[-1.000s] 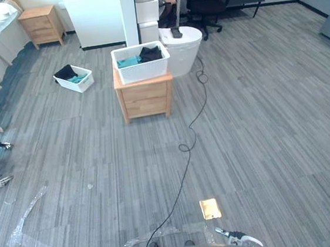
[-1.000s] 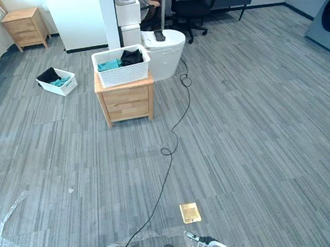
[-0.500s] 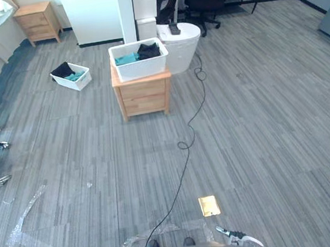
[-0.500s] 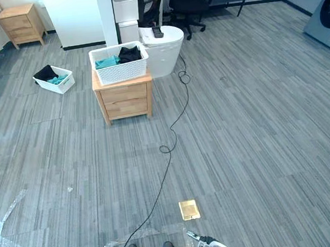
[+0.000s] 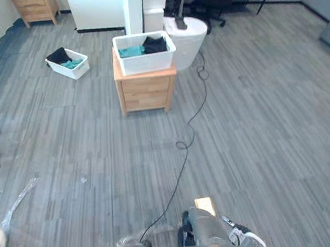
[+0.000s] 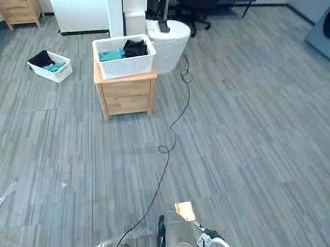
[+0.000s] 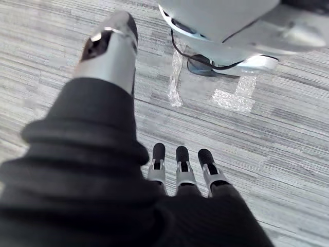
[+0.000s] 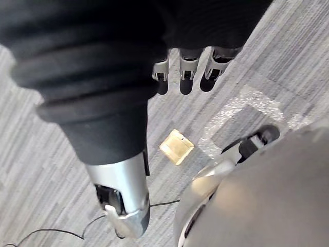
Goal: Pick up the laundry basket with both hands and put the clothes into the washing machine.
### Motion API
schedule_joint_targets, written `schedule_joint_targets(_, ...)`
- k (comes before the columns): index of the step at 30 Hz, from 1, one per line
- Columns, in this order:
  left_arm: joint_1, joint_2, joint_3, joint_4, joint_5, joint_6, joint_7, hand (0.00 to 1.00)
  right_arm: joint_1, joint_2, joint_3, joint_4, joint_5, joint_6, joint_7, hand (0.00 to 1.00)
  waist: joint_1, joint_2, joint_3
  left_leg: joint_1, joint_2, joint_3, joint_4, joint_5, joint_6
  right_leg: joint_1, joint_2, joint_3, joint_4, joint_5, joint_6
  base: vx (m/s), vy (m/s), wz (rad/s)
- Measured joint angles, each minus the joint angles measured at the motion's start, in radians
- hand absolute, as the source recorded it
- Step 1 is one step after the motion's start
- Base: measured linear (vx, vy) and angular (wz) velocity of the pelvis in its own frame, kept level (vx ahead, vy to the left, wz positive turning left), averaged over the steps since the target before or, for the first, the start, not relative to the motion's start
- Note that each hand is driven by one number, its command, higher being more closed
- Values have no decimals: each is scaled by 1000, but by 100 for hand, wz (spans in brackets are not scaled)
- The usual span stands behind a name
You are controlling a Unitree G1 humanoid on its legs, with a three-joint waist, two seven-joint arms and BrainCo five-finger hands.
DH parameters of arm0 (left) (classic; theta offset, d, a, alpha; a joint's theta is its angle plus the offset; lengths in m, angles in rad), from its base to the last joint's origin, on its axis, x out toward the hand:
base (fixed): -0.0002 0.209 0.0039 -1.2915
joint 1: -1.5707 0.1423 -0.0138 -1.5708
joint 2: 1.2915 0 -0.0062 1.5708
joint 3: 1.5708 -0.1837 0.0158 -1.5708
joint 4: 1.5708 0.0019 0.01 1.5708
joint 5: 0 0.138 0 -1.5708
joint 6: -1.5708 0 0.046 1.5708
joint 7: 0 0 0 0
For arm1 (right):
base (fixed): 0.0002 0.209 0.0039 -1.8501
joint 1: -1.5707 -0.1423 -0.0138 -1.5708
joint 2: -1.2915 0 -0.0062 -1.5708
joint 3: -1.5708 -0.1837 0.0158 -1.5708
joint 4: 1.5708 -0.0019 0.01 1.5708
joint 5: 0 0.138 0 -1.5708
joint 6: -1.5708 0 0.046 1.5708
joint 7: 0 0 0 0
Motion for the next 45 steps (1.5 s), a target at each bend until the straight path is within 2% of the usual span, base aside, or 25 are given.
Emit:
schedule_joint_targets(3,-45,-9,25,8,-4,0,-3,0,39,0,-92,50,-1,19,-14,0,-13,7,4,67,5,-36,-24,-57,-39,10,8,-19,-459,131,21,543,-75,26)
schedule_joint_targets(5,-43,-38,68,10,-1,-1,-11,0,87,3,-133,57,3,33,-18,0,-38,36,-1,129,50,-55,-11,-112,-74,22,30,12,-425,152,-8,763,-224,72)
schedule_joint_targets(6,-27,-53,99,16,2,0,-21,0,113,9,-146,41,-1,41,-19,0,-63,49,-16,133,95,-67,95,-163,-132,64,55,7,-398,134,-50,756,-282,84)
schedule_joint_targets(7,-27,-57,114,13,6,-1,-24,0,115,16,-153,38,0,41,-19,0,-61,41,-17,98,110,-66,219,-182,-158,76,58,13,-383,188,-36,772,-340,60)
schedule_joint_targets(8,-32,-79,129,-18,9,2,-26,0,107,16,-175,18,3,41,-16,0,-55,69,-27,-15,183,-68,520,-152,-171,113,96,-12,-353,125,-52,712,-368,8)
schedule_joint_targets(9,-31,-103,134,-45,7,4,-28,0,94,16,-161,-19,3,37,-18,0,-37,95,-31,-137,238,-84,802,14,-148,154,132,-17,-348,92,-82,708,-346,-22)
schedule_joint_targets(10,-31,-112,135,-58,5,2,-29,0,80,16,-144,-37,4,31,-19,0,-24,106,-29,-186,259,-89,914,91,-157,178,148,-12,-345,83,-108,571,-240,-39)
schedule_joint_targets(11,-36,-124,131,-65,4,-4,-30,0,74,-4,-121,-39,-6,20,-29,0,-18,123,-19,-243,274,-105,1049,104,-159,229,169,-6,-343,78,-172,731,-231,-45)
schedule_joint_targets(12,-34,-122,124,-85,-4,-6,-31,0,51,-11,-76,-44,6,18,-43,0,-11,106,-6,-304,267,-96,1157,82,-146,340,184,33,-369,59,-219,744,-206,-37)
schedule_joint_targets(13,-34,-117,115,-98,-4,-7,-31,0,42,-11,-51,-47,12,15,-45,0,-7,99,-3,-326,259,-82,1173,65,-139,392,184,56,-399,53,-218,971,-222,-61)
schedule_joint_targets(15,-35,-100,82,-131,-10,-15,-28,0,-3,-10,42,-53,9,7,-46,0,19,76,-2,-412,253,-15,1121,7,-127,504,176,122,-478,44,-214,570,-85,-80)
schedule_joint_targets(18,-35,-93,54,-150,-47,-26,-22,0,-82,-5,148,-83,11,0,-40,0,49,75,-5,-522,235,76,712,-27,-100,638,129,207,-564,-20,-167,619,100,-95)
schedule_joint_targets(20,-5,-92,32,-145,-64,-26,-8,0,-87,-1,171,-91,13,0,-40,0,67,91,-34,-467,177,83,371,57,-97,682,100,213,-548,-86,-105,614,265,-89)
schedule_joint_targets(21,5,-92,28,-132,-73,-26,-5,0,-83,5,173,-92,20,-1,-40,0,67,92,-41,-456,163,63,364,148,-35,691,99,238,-520,-114,-82,797,370,-61)
schedule_joint_targets(23,-9,-44,35,-98,-82,-26,16,0,-43,31,188,-87,33,3,-44,0,53,-2,-64,-423,87,101,414,59,10,583,12,276,-205,-158,0,751,321,-6)
schedule_joint_targets(24,-11,-34,33,-95,-82,-26,21,0,-34,31,190,-86,33,3,-47,0,53,-18,-58,-387,71,111,406,38,20,502,-1,296,-19,-109,71,631,245,6)
schedule_joint_targets(26,-21,-19,9,-81,-81,-11,24,0,-12,31,189,-84,35,-1,-50,0,36,-25,-50,-295,49,108,371,26,31,408,5,305,247,-68,147,513,165,10)
schedule_joint_targets(29,-42,-31,-18,-90,-82,-6,24,0,6,31,189,-114,37,-9,-41,0,28,-4,-40,-143,53,109,284,26,30,285,5,230,349,-77,127,341,34,-3)
schedule_joint_targets(32,-82,-46,-12,-148,-105,-13,28,0,7,32,152,-130,37,-8,-42,0,19,1,-38,-96,84,86,223,-19,-22,167,-39,102,113,-94,70,269,-74,17)
schedule_joint_targets(34,-79,-48,3,-185,-126,-15,33,0,10,27,139,-129,36,-5,-43,0,17,-3,-35,-81,95,88,222,-26,-41,184,-46,90,-147,-46,46,248,-183,27)
schedule_joint_targets(35,-51,-60,21,-236,-141,-20,45,0,20,24,143,-133,33,-1,-45,0,6,-2,-35,-63,104,85,223,-57,-72,211,-53,95,-246,41,22,159,-170,29)
schedule_joint_targets(37,-12,-47,18,-308,-143,-26,62,0,49,22,191,-163,29,10,-49,0,12,-21,-38,-35,100,82,230,-86,-118,243,-68,104,-291,96,33,298,-348,13)
schedule_joint_targets(38,19,-49,3,-363,-152,-26,70,0,57,-3,245,-231,28,22,-56,0,13,15,-42,-53,146,79,245,-92,-138,239,-30,83,-298,86,22,326,-406,-2)
schedule_joint_targets(41,67,-53,-19,-531,-184,-42,73,0,77,-43,309,-474,31,20,-64,0,5,75,-42,-98,179,75,167,-29,-161,189,10,43,-332,80,-14,175,-255,12)
schedule_joint_targets(45,77,-27,-5,-637,-208,-61,106,0,68,-54,309,-707,34,-11,-87,0,3,74,-41,-108,183,76,93,44,-167,166,26,25,-347,71,-31,104,-158,13)
